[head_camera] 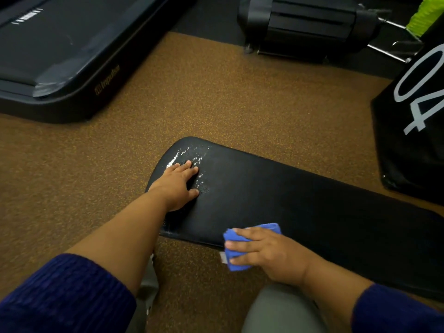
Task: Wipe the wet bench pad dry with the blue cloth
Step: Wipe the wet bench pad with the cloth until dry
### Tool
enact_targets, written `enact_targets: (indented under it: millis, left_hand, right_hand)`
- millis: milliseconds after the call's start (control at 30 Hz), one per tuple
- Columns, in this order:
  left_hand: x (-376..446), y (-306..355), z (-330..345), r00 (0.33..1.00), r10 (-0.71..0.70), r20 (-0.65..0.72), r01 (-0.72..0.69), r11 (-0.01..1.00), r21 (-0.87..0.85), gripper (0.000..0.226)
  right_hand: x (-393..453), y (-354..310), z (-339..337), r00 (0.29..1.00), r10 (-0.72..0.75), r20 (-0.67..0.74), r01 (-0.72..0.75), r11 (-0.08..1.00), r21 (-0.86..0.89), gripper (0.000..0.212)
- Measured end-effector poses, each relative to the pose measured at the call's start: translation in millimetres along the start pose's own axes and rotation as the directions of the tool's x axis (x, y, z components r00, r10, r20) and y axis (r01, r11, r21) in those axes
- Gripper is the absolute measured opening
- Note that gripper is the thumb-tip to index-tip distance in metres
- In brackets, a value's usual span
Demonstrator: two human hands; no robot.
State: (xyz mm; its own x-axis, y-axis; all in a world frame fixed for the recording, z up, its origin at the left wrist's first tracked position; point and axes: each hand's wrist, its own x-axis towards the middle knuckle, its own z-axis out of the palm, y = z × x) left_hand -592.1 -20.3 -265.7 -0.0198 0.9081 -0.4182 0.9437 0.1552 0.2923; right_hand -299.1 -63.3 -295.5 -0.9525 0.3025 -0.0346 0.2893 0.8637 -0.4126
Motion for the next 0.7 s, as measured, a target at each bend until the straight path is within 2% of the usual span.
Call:
enact_targets:
  millis: [100,200,233,300,367,433,500,600,700]
  left_hand:
    - [-3,4,0,1.000,-0.004,0.005,0.004,1.000,0.007,0.072]
    - [-7,9,-1,1.000,-0.003,-0.001,0.003,1.000,0.026,0.069]
    - [-9,9,-1,1.000,0.001,-0.009,-0.001,1.000,0.023,0.068]
    - [-13,6,1,0.999,0.020,-0.036,-0.020,1.000,-0.004,0.068]
    - [-16,2,4,0.997,0.039,-0.074,-0.041,0.999,-0.029,0.067]
    - [-20,-4,6,0.993,0.025,-0.119,-0.032,0.998,-0.053,0.069]
    - [-22,-10,5,0.988,-0.008,-0.152,-0.004,0.997,-0.079,0.072]
    - [-23,-19,2,0.983,-0.035,-0.181,0.015,0.994,-0.111,0.078]
    - [-23,-27,1,0.975,-0.050,-0.216,0.023,0.992,-0.126,0.085]
  right_hand:
    - [-21,10,-6,0.999,0.050,-0.015,-0.050,0.998,0.026,0.042]
    - [-12,12,-5,0.972,0.140,-0.189,-0.122,0.987,0.103,0.043]
    - [-3,14,-8,0.939,0.190,-0.286,-0.160,0.979,0.128,0.042]
    - [20,21,-21,0.813,0.335,-0.476,-0.277,0.942,0.189,0.035]
    - [50,29,-40,0.665,0.515,-0.541,-0.397,0.857,0.328,0.036]
    - [80,39,-51,0.579,0.631,-0.517,-0.486,0.776,0.403,0.038]
    - [104,48,-54,0.550,0.689,-0.472,-0.582,0.721,0.376,0.041]
    - [124,54,-46,0.590,0.732,-0.340,-0.732,0.663,0.157,0.046]
    - [128,57,-35,0.615,0.747,-0.253,-0.771,0.636,0.001,0.048]
